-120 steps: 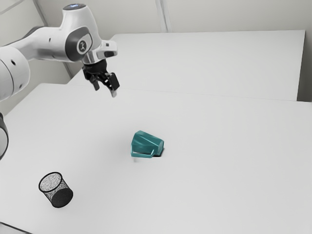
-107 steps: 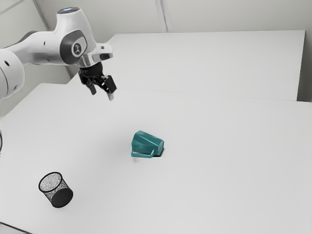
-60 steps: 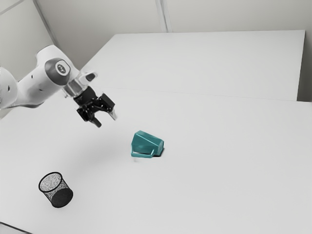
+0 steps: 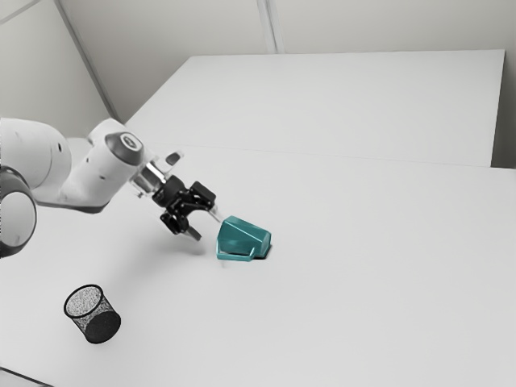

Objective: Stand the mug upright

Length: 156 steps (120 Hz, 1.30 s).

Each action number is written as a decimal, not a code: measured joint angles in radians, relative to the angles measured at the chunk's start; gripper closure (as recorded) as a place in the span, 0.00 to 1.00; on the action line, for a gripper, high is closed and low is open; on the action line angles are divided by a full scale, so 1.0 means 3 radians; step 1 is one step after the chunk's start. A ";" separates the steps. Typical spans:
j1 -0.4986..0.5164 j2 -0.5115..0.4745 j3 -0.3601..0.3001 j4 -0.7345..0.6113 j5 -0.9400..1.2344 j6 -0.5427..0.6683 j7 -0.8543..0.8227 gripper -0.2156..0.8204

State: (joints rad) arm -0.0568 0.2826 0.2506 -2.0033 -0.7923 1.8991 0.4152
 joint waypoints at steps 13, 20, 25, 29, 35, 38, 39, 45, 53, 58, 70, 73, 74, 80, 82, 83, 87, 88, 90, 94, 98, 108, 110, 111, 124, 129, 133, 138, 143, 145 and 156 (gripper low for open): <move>-0.0061 0.0125 -0.0005 0.0028 -0.0267 0.0015 0.0122 0.21; -0.0087 0.0164 -0.0024 0.0056 -0.0373 0.0033 0.0183 0.21; -0.0109 0.0192 -0.0033 0.0071 -0.0426 0.0049 0.0222 0.21; -0.0121 0.0206 -0.0038 0.0084 -0.0457 0.0059 0.0251 0.21; -0.0132 0.0215 -0.0041 0.0094 -0.0491 0.0072 0.0291 0.21; -0.0136 0.0222 -0.0042 0.0097 -0.0509 0.0077 0.0311 0.21; -0.0138 0.0225 -0.0042 0.0097 -0.0515 0.0079 0.0317 0.21; -0.0151 0.0235 -0.0043 0.0101 -0.0545 0.0089 0.0353 0.22; -0.0158 0.0239 -0.0043 0.0102 -0.0570 0.0098 0.0396 0.26; -0.0168 0.0239 -0.0044 0.0102 -0.0579 0.0109 0.0419 0.30; -0.0178 0.0218 -0.0046 0.0101 -0.0586 0.0132 0.0468 0.44; -0.0178 0.0211 -0.0045 0.0099 -0.0585 0.0136 0.0479 0.47; -0.0178 0.0209 -0.0045 0.0099 -0.0585 0.0138 0.0482 0.48; -0.0183 0.0201 -0.0047 0.0094 -0.0585 0.0144 0.0502 0.55; -0.0191 0.0199 -0.0047 0.0093 -0.0586 0.0146 0.0508 0.57; -0.0195 0.0199 -0.0047 0.0093 -0.0586 0.0147 0.0511 0.57; -0.0207 0.0195 -0.0048 0.0088 -0.0591 0.0150 0.0522 0.61; -0.0209 0.0194 -0.0048 0.0087 -0.0592 0.0151 0.0525 0.62; -0.0215 0.0193 -0.0048 0.0085 -0.0595 0.0152 0.0530 0.65; -0.0222 0.0192 -0.0048 0.0083 -0.0599 0.0155 0.0540 0.70; -0.0226 0.0191 -0.0048 0.0082 -0.0602 0.0157 0.0549 0.74; -0.0230 0.0187 -0.0048 0.0079 -0.0601 0.0161 0.0565 0.80; -0.0230 0.0186 -0.0049 0.0078 -0.0600 0.0160 0.0566 0.81; -0.0230 0.0185 -0.0049 0.0078 -0.0599 0.0160 0.0566 0.82; -0.0275 0.0115 -0.0048 0.0073 -0.0597 0.0155 0.0566 0.88; -0.0302 0.0083 -0.0048 0.0071 -0.0600 0.0152 0.0565 0.90; -0.0328 0.0062 -0.0048 0.0071 -0.0603 0.0151 0.0563 0.92; -0.0359 0.0035 -0.0048 0.0070 -0.0605 0.0153 0.0560 0.92; -0.0390 0.0015 -0.0048 0.0067 -0.0605 0.0157 0.0555 0.93; -0.0398 0.0008 -0.0048 0.0067 -0.0604 0.0158 0.0553 0.93; -0.0431 -0.0051 -0.0045 0.0065 -0.0575 0.0167 0.0535 0.94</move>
State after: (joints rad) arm -0.1860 0.2672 0.2372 -1.9837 -0.9646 1.9491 0.5757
